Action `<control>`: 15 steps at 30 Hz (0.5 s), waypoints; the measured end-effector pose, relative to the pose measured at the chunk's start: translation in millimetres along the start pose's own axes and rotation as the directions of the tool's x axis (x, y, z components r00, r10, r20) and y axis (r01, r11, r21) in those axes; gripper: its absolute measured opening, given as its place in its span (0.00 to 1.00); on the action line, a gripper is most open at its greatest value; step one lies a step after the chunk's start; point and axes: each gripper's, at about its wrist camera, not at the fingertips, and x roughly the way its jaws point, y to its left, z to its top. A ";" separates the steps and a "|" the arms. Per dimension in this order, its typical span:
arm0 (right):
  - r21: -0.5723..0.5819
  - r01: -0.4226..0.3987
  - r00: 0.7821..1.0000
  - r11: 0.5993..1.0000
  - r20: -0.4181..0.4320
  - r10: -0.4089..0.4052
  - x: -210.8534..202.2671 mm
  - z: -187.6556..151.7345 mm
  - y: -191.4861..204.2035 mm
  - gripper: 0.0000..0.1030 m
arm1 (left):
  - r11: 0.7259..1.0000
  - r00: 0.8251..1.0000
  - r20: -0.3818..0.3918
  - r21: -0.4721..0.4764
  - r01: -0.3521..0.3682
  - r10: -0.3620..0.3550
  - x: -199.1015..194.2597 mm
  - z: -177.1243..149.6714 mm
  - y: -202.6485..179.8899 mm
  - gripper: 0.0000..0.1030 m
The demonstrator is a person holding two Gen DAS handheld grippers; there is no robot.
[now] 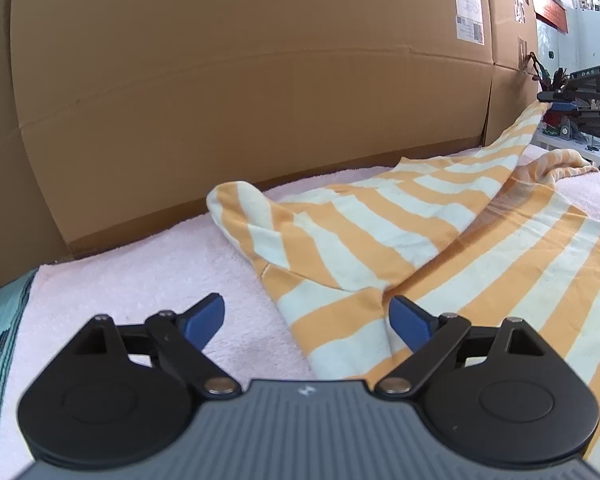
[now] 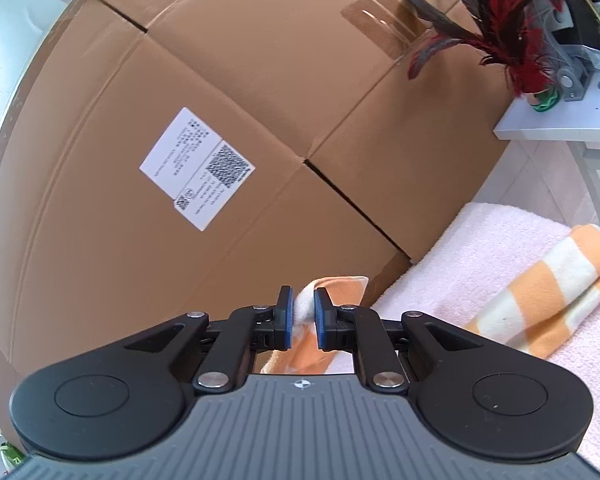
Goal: Fold clothes
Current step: 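Lift the shirt side with the right gripper, fold it over the body, release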
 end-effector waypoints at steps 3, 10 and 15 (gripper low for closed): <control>-0.002 0.020 1.000 1.000 -0.005 -0.020 -1.2 -2.9 -6.3 0.12 | 1.000 1.000 0.001 -0.008 0.004 -0.004 -0.8 -0.3 1.7 0.92; -0.119 0.131 0.991 0.984 0.029 -0.129 -13.4 -10.6 -1.8 0.12 | 1.000 1.000 0.008 -0.022 0.011 -0.011 -2.3 -0.8 7.7 0.95; -0.237 0.225 0.973 0.945 0.008 -0.230 -8.1 -12.6 4.6 0.13 | 1.000 1.000 0.008 -0.021 0.012 -0.012 -1.8 -0.3 8.8 0.95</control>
